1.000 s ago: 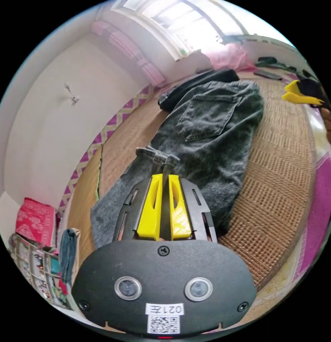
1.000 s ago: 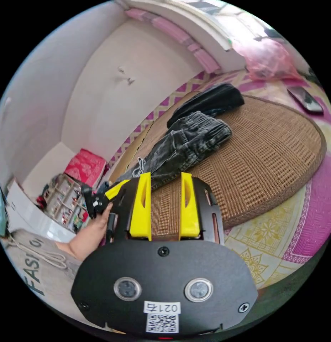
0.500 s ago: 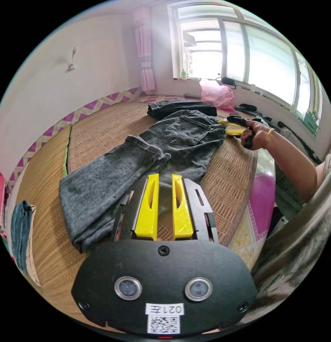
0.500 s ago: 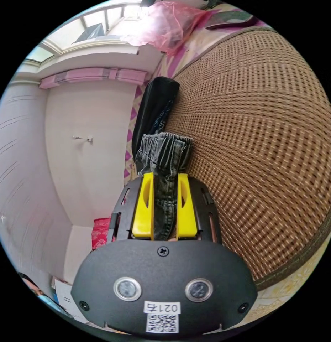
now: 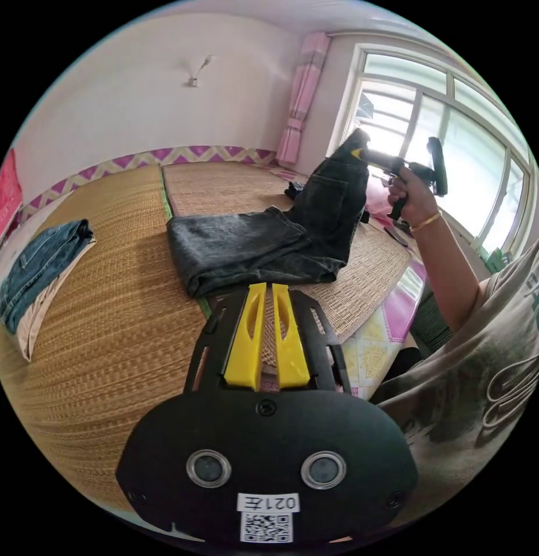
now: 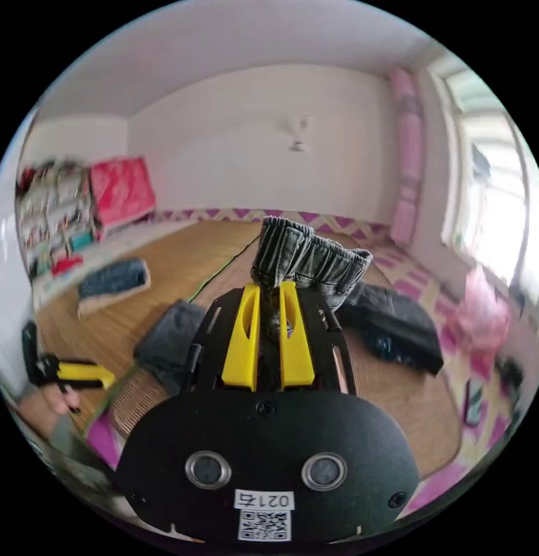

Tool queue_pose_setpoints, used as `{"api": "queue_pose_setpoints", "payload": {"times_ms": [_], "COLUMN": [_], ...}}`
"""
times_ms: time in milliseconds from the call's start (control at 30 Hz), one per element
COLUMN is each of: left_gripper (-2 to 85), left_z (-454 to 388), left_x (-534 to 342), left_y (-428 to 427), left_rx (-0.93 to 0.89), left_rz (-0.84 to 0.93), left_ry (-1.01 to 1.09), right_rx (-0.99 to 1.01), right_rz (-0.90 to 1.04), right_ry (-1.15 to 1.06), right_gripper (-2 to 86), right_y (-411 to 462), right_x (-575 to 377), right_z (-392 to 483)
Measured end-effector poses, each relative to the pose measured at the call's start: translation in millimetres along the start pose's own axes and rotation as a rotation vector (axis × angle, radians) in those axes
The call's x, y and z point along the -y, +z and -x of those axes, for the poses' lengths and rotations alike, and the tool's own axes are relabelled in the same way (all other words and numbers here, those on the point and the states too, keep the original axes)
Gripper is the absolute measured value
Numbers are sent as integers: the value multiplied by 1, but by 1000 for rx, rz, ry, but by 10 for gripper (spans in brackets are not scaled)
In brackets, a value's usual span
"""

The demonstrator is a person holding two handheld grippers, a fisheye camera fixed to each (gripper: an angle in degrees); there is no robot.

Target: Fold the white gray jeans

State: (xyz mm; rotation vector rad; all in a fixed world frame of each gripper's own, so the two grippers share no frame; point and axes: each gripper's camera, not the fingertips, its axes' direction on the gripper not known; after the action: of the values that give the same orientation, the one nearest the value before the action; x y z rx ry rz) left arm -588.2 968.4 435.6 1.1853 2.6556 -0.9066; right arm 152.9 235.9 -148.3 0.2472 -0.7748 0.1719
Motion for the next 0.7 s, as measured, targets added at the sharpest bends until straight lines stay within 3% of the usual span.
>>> {"api": "queue_pose_setpoints", "payload": {"times_ms": [67,167,233,467,600,700], "left_gripper": [-9,-10,-10,-9,-9,-8], "left_z": [14,37,50,89,111,125], "left_x": [-13,-35,-50,-81,-87,-91], "left_y": [0,2,2,1,20,33], "left_rx": [-1,-7,0,16,-17,-58], "left_rz": [-9,-14,-12,-45,-57,-62], "left_ry": [-27,-72,-86,-122,-159,-185], "right_rx": [-11,41,83,-49,-23,-52], "right_rz": [75,233,329,84,194,149], "right_ry": [-281,-512,-548,-559,-707,-688], "right_gripper": [57,56,55,51,54,62], "right_y": [37,99,126,93,139,143], "right_x": [9,-12,-24,17,1,-6], "right_z": [98,188,212,244,278,270]}}
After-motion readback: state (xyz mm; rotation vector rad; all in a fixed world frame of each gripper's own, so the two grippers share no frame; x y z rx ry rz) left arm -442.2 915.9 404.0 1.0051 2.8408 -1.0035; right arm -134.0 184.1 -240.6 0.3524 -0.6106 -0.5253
